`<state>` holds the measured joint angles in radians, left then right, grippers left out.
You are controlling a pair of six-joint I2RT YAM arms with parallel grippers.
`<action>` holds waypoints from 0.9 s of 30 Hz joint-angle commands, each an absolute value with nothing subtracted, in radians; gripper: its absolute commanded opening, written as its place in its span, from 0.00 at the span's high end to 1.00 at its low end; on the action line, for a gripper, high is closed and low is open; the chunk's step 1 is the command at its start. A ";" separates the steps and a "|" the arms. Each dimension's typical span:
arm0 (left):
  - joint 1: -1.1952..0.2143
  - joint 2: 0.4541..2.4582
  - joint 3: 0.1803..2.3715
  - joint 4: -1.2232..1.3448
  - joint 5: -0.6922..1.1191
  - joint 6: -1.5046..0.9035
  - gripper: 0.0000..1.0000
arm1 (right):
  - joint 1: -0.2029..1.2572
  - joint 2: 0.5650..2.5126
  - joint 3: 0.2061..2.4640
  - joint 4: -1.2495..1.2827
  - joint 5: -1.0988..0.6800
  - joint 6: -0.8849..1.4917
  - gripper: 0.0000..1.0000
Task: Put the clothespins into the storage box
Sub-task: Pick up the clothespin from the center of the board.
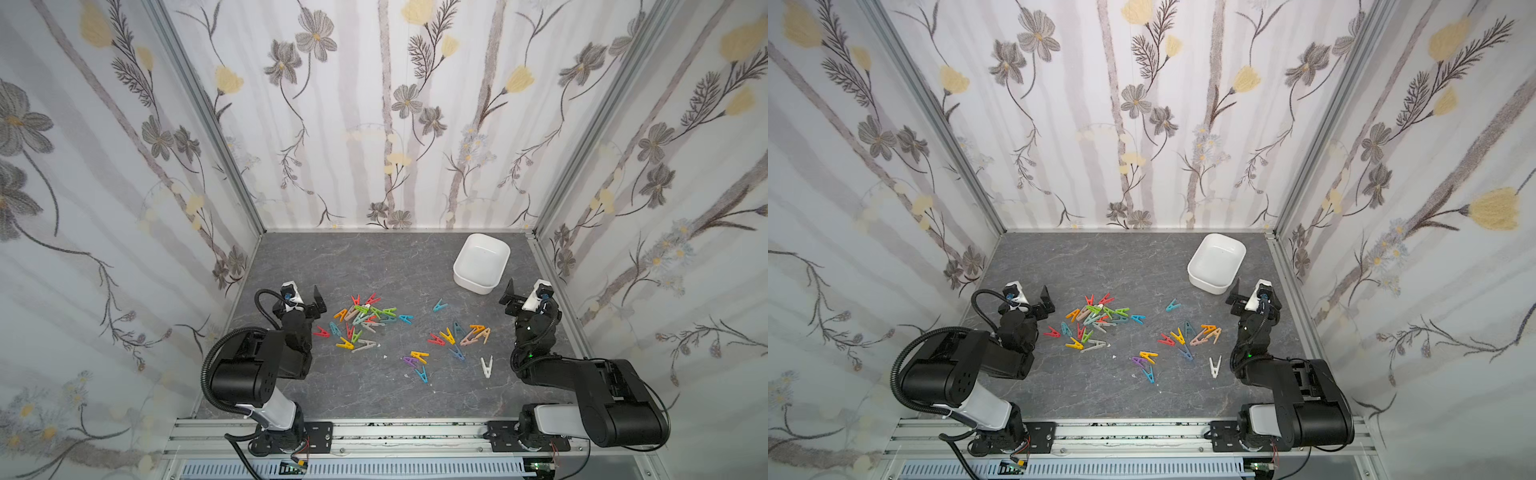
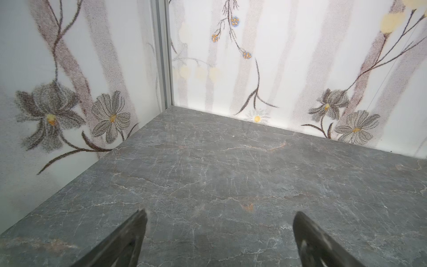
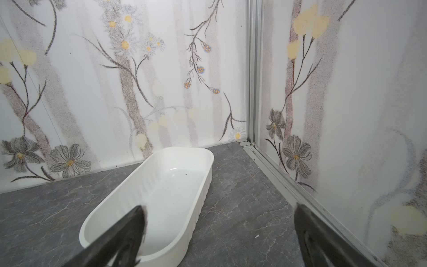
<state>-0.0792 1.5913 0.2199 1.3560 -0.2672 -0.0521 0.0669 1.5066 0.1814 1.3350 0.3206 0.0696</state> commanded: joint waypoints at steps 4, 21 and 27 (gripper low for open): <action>-0.078 1.594 0.221 1.387 -0.262 -0.040 0.00 | 0.068 1.509 0.184 1.345 0.325 0.062 0.00; -0.074 1.591 0.225 1.376 -0.251 -0.044 0.00 | 0.068 1.509 0.184 1.345 0.325 0.061 0.00; -0.073 1.591 0.226 1.376 -0.251 -0.044 0.00 | 0.067 1.509 0.187 1.342 0.325 0.064 0.00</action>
